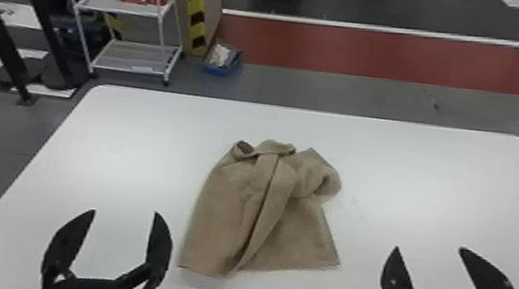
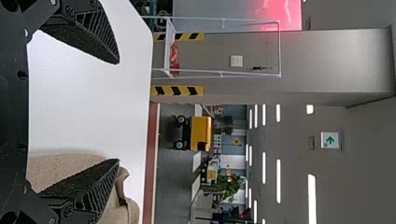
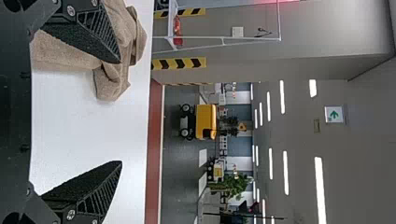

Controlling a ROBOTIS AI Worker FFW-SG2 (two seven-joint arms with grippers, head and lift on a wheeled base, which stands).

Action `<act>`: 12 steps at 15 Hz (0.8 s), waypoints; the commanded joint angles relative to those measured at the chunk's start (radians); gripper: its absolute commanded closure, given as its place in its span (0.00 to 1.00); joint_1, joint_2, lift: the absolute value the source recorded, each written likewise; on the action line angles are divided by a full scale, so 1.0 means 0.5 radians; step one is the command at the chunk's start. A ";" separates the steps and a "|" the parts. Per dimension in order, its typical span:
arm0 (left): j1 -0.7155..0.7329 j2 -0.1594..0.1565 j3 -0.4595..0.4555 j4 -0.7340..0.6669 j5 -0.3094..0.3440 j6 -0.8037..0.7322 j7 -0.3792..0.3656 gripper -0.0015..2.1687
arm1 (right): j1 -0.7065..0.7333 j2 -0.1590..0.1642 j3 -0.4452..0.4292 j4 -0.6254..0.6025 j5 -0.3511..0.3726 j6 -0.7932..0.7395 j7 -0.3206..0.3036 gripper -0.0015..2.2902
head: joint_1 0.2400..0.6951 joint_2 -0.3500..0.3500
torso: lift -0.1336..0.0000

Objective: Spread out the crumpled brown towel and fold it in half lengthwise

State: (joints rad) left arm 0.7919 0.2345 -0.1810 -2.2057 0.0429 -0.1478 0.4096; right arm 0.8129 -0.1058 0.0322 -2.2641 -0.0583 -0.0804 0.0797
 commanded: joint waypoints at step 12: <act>-0.004 0.004 0.000 0.012 0.000 -0.006 -0.009 0.07 | 0.000 0.009 0.009 0.000 0.000 0.000 0.000 0.05 | 1.00 0.58 | 0.08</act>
State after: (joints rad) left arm 0.7896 0.2362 -0.1810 -2.1997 0.0440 -0.1510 0.4050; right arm 0.8130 -0.1013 0.0367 -2.2643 -0.0582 -0.0804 0.0797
